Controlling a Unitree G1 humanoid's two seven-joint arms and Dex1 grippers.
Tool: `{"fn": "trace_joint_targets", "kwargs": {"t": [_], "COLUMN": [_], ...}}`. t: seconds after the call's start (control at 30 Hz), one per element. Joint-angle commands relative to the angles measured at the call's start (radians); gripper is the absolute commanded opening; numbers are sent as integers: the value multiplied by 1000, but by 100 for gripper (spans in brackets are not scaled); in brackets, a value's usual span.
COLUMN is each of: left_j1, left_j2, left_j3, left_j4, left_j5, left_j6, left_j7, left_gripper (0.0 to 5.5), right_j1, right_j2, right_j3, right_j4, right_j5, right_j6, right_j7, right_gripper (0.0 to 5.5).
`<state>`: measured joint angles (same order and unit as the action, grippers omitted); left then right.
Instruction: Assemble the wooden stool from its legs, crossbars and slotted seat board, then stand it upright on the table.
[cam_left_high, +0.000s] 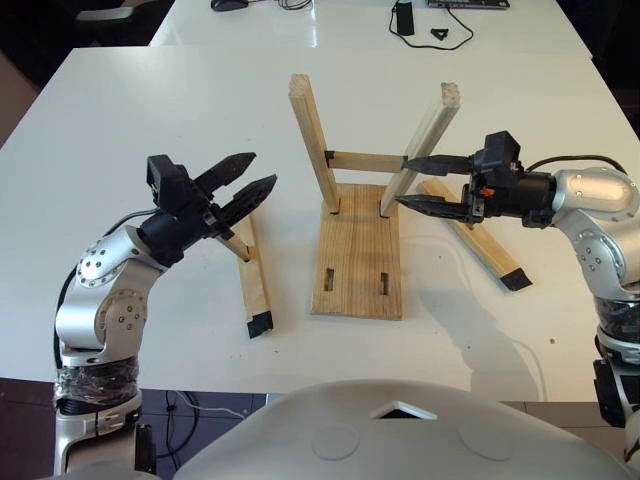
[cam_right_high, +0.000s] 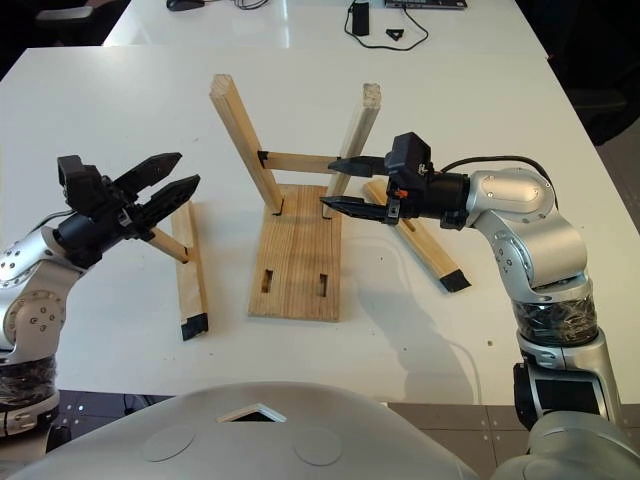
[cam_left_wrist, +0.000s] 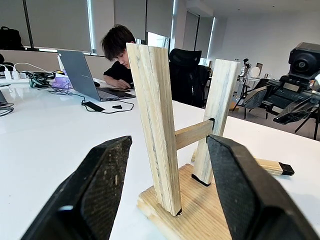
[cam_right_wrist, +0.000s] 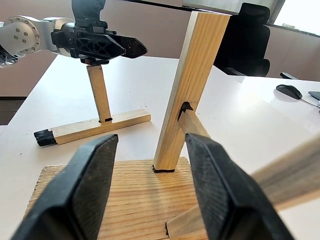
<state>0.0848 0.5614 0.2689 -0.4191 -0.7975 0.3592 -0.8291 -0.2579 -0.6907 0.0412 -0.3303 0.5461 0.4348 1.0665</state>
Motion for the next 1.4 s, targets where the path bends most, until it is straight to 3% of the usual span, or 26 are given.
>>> {"fn": "trace_joint_targets", "kwargs": {"t": [0.03, 0.17, 0.3, 0.43, 0.57, 0.8, 1.07, 1.33, 1.4], "left_j1": [-22, 41, 233, 370, 423, 476, 422, 442, 430], "left_j2": [74, 177, 231, 252, 261, 384, 460, 467, 464], "left_j3": [49, 30, -82, -290, -364, -295, -112, 81, 90], "left_j4": [-138, -276, -381, -242, -103, 18, 71, 53, 77], "left_j5": [-64, -25, 71, 353, 499, 598, 575, 469, 477], "left_j6": [55, 127, 197, 75, -53, -178, -229, -184, -184], "left_j7": [19, 25, 46, 31, -2, -98, -164, -255, -260], "left_gripper": [278, 278, 278, 278, 278, 278, 278, 278, 303], "right_j1": [-4, 11, 32, 69, 95, 142, 183, 212, 216], "right_j2": [-8, -9, -6, 11, 31, 41, 47, 39, 39], "right_j3": [-7, -27, -37, -29, -18, -23, -12, -28, -28], "right_j4": [-11, -21, -36, -61, -87, -118, -140, -146, -144], "right_j5": [-1, 1, 0, -9, -10, -7, -26, -39, -43], "right_j6": [3, 0, 0, -2, -1, -3, -13, -24, -27], "right_j7": [-3, -17, -38, -70, -96, -141, -172, -182, -183], "right_gripper": [245, 245, 245, 245, 245, 245, 245, 245, 245]}}
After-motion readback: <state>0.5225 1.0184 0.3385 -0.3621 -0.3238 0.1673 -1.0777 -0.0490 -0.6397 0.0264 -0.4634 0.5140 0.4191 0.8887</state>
